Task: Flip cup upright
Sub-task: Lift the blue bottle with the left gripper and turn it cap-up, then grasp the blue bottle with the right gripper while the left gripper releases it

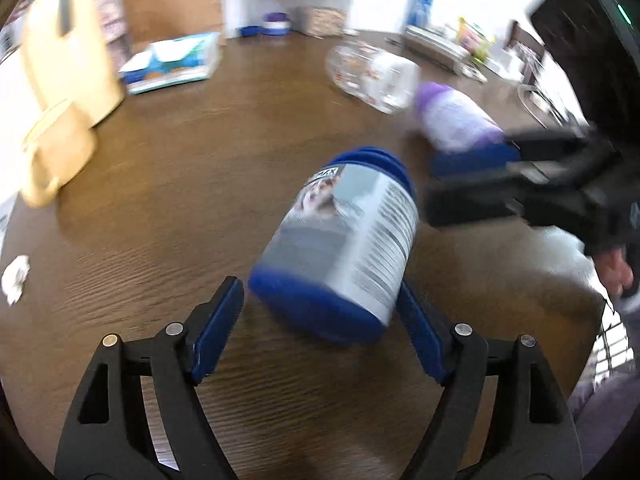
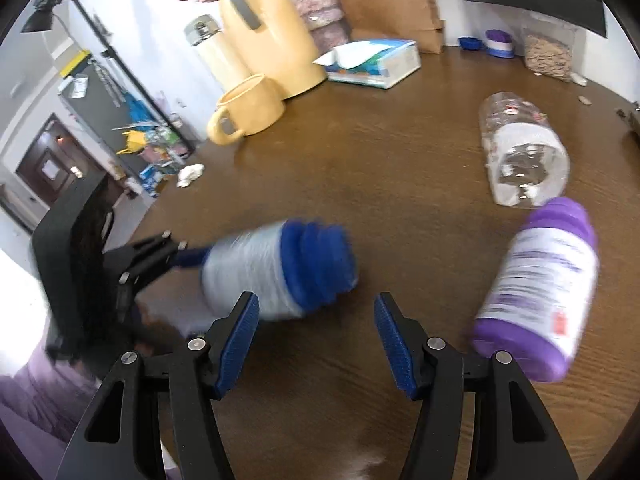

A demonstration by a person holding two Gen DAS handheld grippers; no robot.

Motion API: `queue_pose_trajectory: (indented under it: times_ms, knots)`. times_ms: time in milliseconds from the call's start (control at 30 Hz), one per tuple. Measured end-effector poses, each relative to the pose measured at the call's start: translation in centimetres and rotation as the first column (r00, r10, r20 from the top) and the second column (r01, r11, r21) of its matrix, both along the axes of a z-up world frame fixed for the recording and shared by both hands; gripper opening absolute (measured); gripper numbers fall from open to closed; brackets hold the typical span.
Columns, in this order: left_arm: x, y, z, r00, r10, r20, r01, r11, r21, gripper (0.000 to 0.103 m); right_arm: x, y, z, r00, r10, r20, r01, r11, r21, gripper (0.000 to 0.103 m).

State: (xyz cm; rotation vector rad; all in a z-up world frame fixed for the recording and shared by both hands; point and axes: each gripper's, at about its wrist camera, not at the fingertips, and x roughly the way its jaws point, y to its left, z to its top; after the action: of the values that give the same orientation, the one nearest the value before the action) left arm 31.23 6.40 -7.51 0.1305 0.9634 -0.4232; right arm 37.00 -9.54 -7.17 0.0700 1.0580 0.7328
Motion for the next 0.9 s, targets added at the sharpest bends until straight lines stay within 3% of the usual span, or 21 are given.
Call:
queue_pose_trajectory:
  times_ms: [200, 267, 300, 333, 367, 400, 433, 467, 600, 900]
  knots:
    - [1.3, 3.6, 1.7, 0.995, 0.082, 0.053, -0.079, 0.994, -0.069, 0.075, -0.1, 0.6, 0.6, 0.999, -0.007, 0.047, 0.008, 1.0, -0.026, 0.065]
    - [2.2, 2.9, 2.9, 0.99, 0.024, 0.139, -0.02, 0.999, -0.03, 0.084, 0.4, 0.5, 0.6, 0.999, -0.026, 0.046, 0.027, 0.999, -0.029, 0.065]
    - [2.8, 2.1, 3.2, 0.985, -0.037, 0.169, 0.035, 0.999, 0.012, 0.096, 0.6, 0.4, 0.7, 0.998, -0.036, 0.045, 0.037, 0.999, -0.028, 0.065]
    - [3.7, 0.8, 3.2, 0.973, -0.131, 0.189, 0.118, 0.99, 0.08, 0.097, 0.8, 0.2, 0.8, 0.997, -0.058, 0.043, 0.059, 0.998, -0.024, 0.065]
    - [4.6, -0.1, 2.9, 0.966, -0.198, 0.168, 0.177, 0.976, 0.131, 0.096, 0.9, 0.1, 0.9, 0.997, -0.069, 0.041, 0.069, 0.997, -0.018, 0.065]
    - [5.7, -0.9, 2.2, 0.961, -0.254, 0.106, 0.236, 0.958, 0.163, 0.084, 0.9, -0.1, 1.0, 0.996, -0.079, 0.04, 0.08, 0.997, -0.008, 0.065]
    - [6.8, -1.5, 1.3, 0.952, -0.306, 0.013, 0.3, 0.94, 0.165, 0.063, 0.9, -0.3, 1.1, 0.995, -0.096, 0.039, 0.096, 0.995, 0.004, 0.065]
    - [7.3, -1.8, 1.0, 0.949, -0.315, -0.016, 0.313, 0.934, 0.171, 0.06, 0.8, -0.4, 1.1, 0.994, -0.101, 0.036, 0.1, 0.995, 0.012, 0.065]
    - [7.3, -1.7, 0.8, 0.94, -0.339, -0.031, 0.34, 0.927, 0.161, 0.06, 1.2, -0.2, 0.3, 0.993, -0.116, -0.002, 0.115, 0.992, 0.048, 0.065]
    - [2.8, -0.7, 0.8, 0.962, -0.272, -0.003, 0.27, 0.955, 0.122, 0.06, 0.4, 1.5, -1.7, 0.975, -0.131, -0.178, 0.166, 0.967, 0.196, 0.065]
